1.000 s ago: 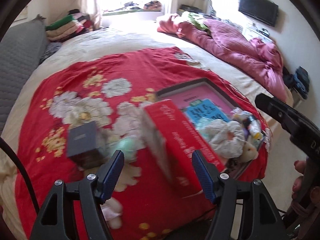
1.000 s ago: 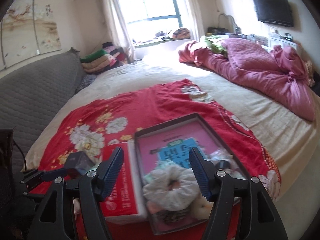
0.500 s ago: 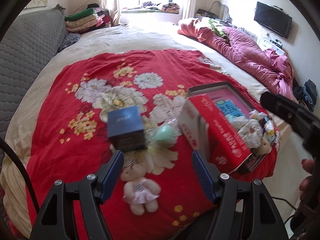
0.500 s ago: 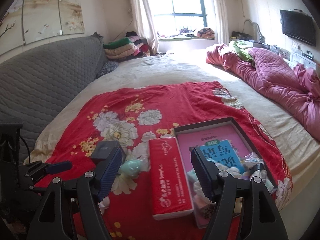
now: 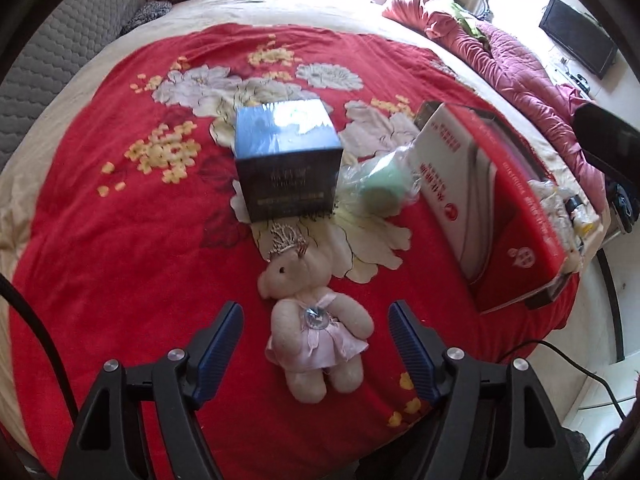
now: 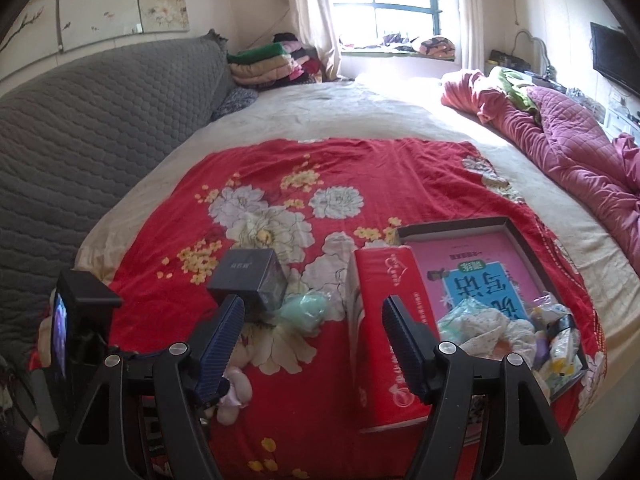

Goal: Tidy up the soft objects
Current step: 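Grasp the crowned plush bear with the left gripper while the right grasps the bagged green sponge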

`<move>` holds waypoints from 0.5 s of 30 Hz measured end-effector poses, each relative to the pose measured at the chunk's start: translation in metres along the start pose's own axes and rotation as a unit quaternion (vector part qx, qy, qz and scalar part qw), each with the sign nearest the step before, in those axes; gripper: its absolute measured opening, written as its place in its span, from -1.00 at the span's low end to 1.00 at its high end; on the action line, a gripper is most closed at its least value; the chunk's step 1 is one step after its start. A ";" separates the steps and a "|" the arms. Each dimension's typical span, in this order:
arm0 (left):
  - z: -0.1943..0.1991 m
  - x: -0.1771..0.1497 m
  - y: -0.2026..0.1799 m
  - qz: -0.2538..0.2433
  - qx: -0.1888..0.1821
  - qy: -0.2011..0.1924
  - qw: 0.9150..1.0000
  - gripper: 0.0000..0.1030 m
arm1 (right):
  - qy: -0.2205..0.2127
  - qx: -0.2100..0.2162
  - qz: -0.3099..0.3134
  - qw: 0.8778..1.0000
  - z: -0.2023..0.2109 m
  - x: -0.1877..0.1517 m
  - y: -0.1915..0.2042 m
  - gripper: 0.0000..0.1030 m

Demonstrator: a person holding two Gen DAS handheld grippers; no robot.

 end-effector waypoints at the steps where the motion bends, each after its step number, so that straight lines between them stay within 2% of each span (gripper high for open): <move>1: -0.005 -0.001 0.001 0.005 -0.001 0.001 1.000 0.49 | 0.006 -0.002 0.002 1.000 -0.005 -0.001 0.002 0.42; 7: -0.029 -0.004 0.010 0.044 -0.044 0.017 0.998 0.53 | 0.039 -0.031 0.026 0.998 -0.037 -0.008 0.010 0.42; 15: -0.045 -0.008 0.017 0.051 -0.052 0.025 0.997 0.51 | 0.070 -0.052 0.063 0.994 -0.076 -0.015 0.020 0.42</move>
Point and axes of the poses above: each gripper's, at about its wrist camera, not at the fingertips, and z roughly against the way its jaws point, y to its left, x to its top, the point moved 2 cm from there along -z, roughly the way its jaws point, and after that the axes turned 13 degrees about -z, right-handed, at the moved point
